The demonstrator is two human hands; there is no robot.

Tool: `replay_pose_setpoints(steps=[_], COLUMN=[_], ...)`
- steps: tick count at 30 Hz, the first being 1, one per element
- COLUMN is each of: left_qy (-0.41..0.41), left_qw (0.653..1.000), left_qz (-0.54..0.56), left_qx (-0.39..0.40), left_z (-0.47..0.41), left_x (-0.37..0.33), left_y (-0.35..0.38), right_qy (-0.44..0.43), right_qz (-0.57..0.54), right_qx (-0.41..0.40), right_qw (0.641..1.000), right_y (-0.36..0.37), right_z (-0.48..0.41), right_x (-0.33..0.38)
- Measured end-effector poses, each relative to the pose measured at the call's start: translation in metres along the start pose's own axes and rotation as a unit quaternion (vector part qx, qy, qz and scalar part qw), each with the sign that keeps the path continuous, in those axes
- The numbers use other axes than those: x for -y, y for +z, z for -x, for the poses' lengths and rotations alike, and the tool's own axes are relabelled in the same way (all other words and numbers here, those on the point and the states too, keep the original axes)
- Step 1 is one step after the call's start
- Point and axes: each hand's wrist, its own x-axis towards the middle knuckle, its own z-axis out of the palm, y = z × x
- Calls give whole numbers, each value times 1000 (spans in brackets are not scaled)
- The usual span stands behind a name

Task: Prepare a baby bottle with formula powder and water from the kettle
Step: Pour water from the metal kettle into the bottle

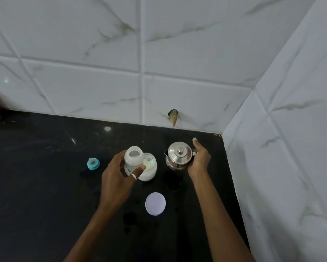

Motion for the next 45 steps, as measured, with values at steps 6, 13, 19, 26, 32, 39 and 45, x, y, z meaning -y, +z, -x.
replay_pose_setpoints(steps=[6, 13, 19, 26, 32, 39, 45], left_qy=[-23, -51, -57, -53, -48, -39, -32], left_qw=[1000, 999, 998, 998, 998, 999, 999], left_qz=[-10, -14, -23, -26, -33, -27, -26], left_qx=[-5, -13, -16, -15, -15, -13, -8], left_z=[6, 13, 14, 15, 19, 29, 42], left_x=[6, 7, 8, 12, 13, 7, -2], left_y=[14, 23, 25, 28, 30, 24, 13], right_qy=[23, 31, 30, 11, -38, -129, -226], right_qz=[8, 19, 16, 35, 134, 228, 328], right_qx=[-30, -43, -44, -32, -32, -12, -9], right_qw=[999, 998, 998, 999, 990, 965, 917], right_y=[-23, -29, -33, -39, -50, -58, -60], right_z=[-26, -43, -54, -59, -61, -45, -12], right_x=[-34, -52, -62, -65, -65, -62, -66])
